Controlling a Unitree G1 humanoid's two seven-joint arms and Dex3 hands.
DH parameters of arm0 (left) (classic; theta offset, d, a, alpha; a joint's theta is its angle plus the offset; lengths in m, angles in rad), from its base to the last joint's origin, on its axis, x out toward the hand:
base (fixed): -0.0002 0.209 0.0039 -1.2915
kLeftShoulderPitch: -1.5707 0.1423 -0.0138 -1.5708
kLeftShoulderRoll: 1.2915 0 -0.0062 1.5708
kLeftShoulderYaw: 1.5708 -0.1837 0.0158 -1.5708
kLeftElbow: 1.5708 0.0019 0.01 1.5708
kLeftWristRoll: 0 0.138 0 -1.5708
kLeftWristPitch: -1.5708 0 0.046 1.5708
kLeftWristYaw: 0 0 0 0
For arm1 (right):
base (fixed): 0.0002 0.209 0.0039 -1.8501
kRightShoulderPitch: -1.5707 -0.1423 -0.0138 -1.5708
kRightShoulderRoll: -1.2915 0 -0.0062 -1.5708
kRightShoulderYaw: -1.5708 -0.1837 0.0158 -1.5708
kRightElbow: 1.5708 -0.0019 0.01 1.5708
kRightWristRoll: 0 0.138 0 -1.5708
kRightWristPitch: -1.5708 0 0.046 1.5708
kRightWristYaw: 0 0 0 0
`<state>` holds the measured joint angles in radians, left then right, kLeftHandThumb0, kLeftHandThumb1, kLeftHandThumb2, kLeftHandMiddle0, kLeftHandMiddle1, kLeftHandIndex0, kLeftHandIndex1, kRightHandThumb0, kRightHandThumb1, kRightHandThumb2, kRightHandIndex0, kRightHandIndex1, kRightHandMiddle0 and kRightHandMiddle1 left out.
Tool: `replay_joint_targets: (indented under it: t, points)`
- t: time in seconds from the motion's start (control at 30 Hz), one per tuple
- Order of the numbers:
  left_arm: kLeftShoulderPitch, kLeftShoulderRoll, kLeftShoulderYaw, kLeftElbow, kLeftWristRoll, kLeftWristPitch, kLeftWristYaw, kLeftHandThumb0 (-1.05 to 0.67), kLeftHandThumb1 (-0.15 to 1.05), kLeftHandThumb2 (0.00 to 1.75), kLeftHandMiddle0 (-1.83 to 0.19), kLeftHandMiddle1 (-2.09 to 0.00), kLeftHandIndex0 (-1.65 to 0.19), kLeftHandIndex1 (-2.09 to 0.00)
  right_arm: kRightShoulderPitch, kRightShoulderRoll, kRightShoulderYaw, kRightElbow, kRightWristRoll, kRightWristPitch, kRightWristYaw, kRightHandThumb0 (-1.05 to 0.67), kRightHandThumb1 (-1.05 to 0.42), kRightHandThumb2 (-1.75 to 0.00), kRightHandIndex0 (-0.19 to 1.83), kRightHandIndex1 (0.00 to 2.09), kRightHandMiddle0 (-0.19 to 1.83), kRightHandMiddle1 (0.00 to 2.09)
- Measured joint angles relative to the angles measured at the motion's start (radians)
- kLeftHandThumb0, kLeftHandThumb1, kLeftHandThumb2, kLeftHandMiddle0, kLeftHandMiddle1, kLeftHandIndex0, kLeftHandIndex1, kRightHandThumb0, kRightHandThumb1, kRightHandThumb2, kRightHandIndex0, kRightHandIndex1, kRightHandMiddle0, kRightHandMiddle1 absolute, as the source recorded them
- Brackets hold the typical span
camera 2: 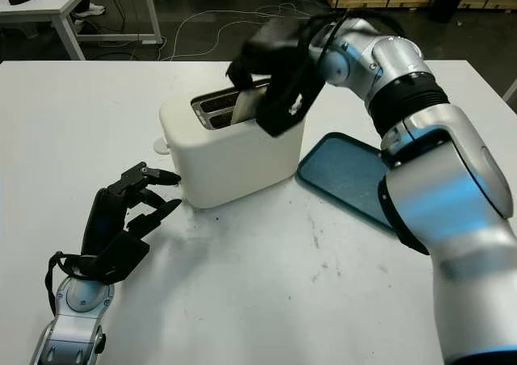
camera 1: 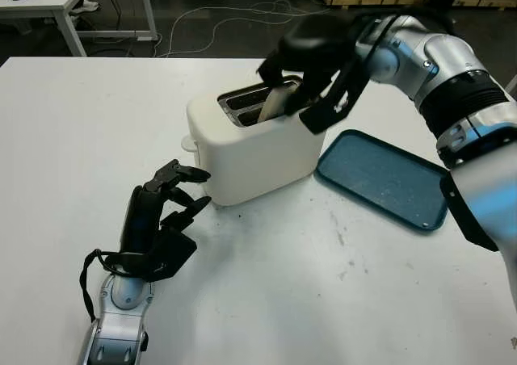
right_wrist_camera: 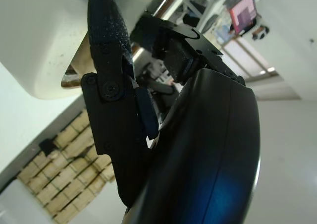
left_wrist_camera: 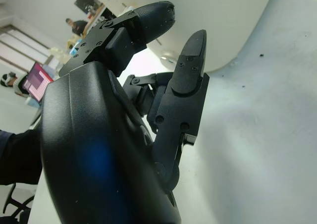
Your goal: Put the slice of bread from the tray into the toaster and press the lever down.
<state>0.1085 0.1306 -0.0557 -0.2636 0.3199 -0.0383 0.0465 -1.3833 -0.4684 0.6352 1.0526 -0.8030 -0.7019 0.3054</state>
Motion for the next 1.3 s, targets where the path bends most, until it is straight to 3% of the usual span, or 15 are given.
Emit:
replay_joint_targets:
  t: [0.13, 0.4, 0.53, 0.67, 0.73, 0.8, 1.0, 1.13, 1.3]
  points:
    - [0.000, 0.000, -0.002, -0.001, 0.000, 0.000, 0.000, -0.22, 0.92, 0.10, -0.58, -1.49, -0.57, -0.94, 0.000, -0.003, 0.001, -0.016, -0.002, -0.001, -0.004, -0.86, -0.92, -0.10, 0.13, 1.06, 0.67, 0.05]
    - [0.000, -0.003, -0.011, -0.006, 0.002, 0.004, 0.000, -0.20, 0.92, 0.10, -0.56, -1.48, -0.57, -0.96, 0.000, -0.034, -0.010, -0.030, -0.002, -0.007, -0.042, -0.83, -0.92, -0.03, 0.17, 0.93, 0.66, 0.03]
    - [0.000, -0.003, -0.010, -0.006, 0.001, 0.000, 0.004, -0.21, 0.92, 0.09, -0.57, -1.48, -0.58, -0.98, 0.003, -0.048, -0.074, -0.041, 0.045, -0.010, -0.053, -0.77, -0.92, -0.02, 0.16, 0.90, 0.65, 0.02]
    - [0.000, -0.002, 0.000, -0.008, -0.003, -0.010, 0.005, -0.25, 0.92, 0.09, -0.58, -1.47, -0.58, -0.99, 0.056, -0.083, -0.202, -0.123, 0.152, -0.011, -0.092, -0.73, -0.92, -0.03, 0.22, 0.83, 0.67, 0.02]
    - [0.001, 0.002, 0.011, -0.020, -0.007, -0.009, 0.003, -0.26, 0.92, 0.11, -0.59, -1.46, -0.58, -1.00, 0.138, -0.094, -0.290, -0.204, 0.256, -0.011, -0.114, -0.65, -0.92, -0.03, 0.26, 0.85, 0.68, 0.02]
    - [0.002, 0.005, 0.027, -0.037, -0.008, -0.009, 0.003, -0.25, 0.92, 0.10, -0.60, -1.46, -0.58, -1.00, 0.256, -0.099, -0.370, -0.307, 0.362, -0.010, -0.119, -0.59, -0.92, -0.03, 0.44, 0.69, 0.73, 0.02]
    - [0.001, 0.014, 0.068, -0.071, -0.012, -0.010, 0.003, -0.23, 0.92, 0.11, -0.64, -1.50, -0.60, -1.01, 0.746, -0.085, -0.534, -0.606, 0.605, -0.003, -0.121, -0.43, -0.91, -0.01, 0.70, 0.41, 0.78, 0.01]
    - [-0.005, 0.028, 0.092, -0.077, -0.010, -0.033, 0.009, -0.20, 0.92, 0.11, -0.66, -1.49, -0.61, -1.01, 1.073, -0.035, -0.636, -0.756, 0.698, 0.016, -0.155, -0.40, -0.90, -0.01, 0.85, 0.31, 0.83, 0.01]
    - [-0.019, 0.042, 0.122, -0.101, 0.030, -0.096, 0.062, -0.19, 0.92, 0.12, -0.65, -1.47, -0.59, -0.94, 1.290, 0.065, -0.703, -0.831, 0.768, 0.024, -0.202, -0.43, -0.92, -0.02, 0.97, 0.17, 0.90, 0.01]
